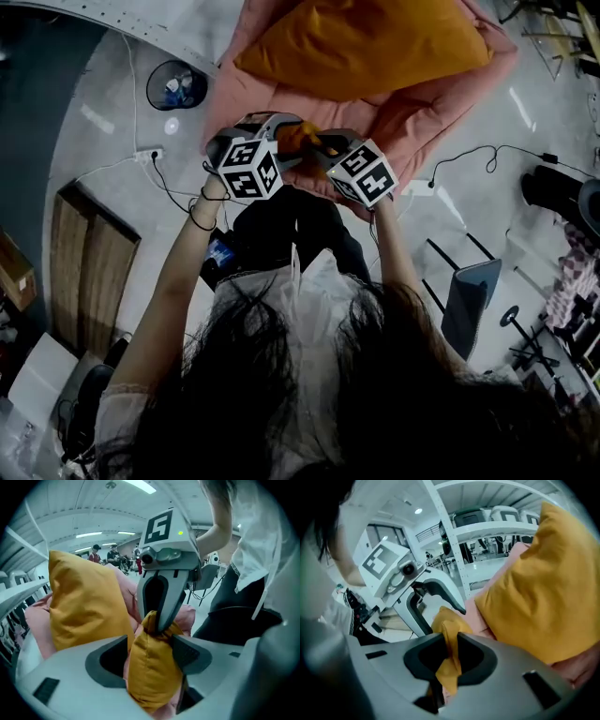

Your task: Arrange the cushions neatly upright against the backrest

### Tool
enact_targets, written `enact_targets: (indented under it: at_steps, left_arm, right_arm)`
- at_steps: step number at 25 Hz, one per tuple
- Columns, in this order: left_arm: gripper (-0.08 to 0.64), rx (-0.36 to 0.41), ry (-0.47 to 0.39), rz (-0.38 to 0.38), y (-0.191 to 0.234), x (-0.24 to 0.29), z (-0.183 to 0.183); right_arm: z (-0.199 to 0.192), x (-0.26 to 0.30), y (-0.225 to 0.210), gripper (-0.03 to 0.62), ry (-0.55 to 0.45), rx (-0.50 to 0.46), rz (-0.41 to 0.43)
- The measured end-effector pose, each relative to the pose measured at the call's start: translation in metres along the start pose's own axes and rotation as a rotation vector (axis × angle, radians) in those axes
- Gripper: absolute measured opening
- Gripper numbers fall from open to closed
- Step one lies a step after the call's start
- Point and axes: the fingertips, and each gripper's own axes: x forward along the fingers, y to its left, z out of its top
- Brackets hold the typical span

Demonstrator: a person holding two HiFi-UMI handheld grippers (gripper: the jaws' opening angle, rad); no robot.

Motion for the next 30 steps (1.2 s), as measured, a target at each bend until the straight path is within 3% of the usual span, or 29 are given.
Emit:
enact_targets:
  at_steps: [5,8,11,15,17,21,26,30]
  left_arm:
    - [0.285,-0.046,0.035,-0.053,-0.010,0.012,-0.014]
    - [0.202,-0.070,0.086,-0.067,-0.019,0.021,-0.032]
    - [0.173,-0.126,0.099,-0.068,-0.024,0.028,-0.046]
    - [0.166,-0.178,0.093,-0.061,-0.028,0.026,-0.064]
    - [0.164,-0.186,0.119,-0.048,-0.027,0.022,-0.078]
    - [0.160,-0.224,0.198,-0.008,-0.020,0.012,-0.118]
    - [0.154,-0.303,0.226,0.022,-0.018,0.002,-0.154]
    - [0.153,-0.344,0.201,0.035,-0.015,0.000,-0.156]
  right_arm:
    - [-0.006,0.012,0.007,0.063,0.053,-0.091,-0.010]
    - [-0.014,0.027,0.013,0.064,0.063,-0.154,-0.025]
    - [-0.024,0.037,0.016,0.077,0.058,-0.211,-0.036]
    - [-0.031,0.025,0.004,0.198,-0.012,-0.131,-0.007]
    - [-0.046,0.018,-0.009,0.222,-0.009,-0.089,-0.006]
    - [-0.127,0.014,-0.042,0.251,0.198,-0.098,-0.044]
    - [-0.229,0.040,-0.062,0.278,0.480,-0.166,-0.022]
    - [-0.271,0.075,-0.072,0.279,0.593,-0.155,-0.016]
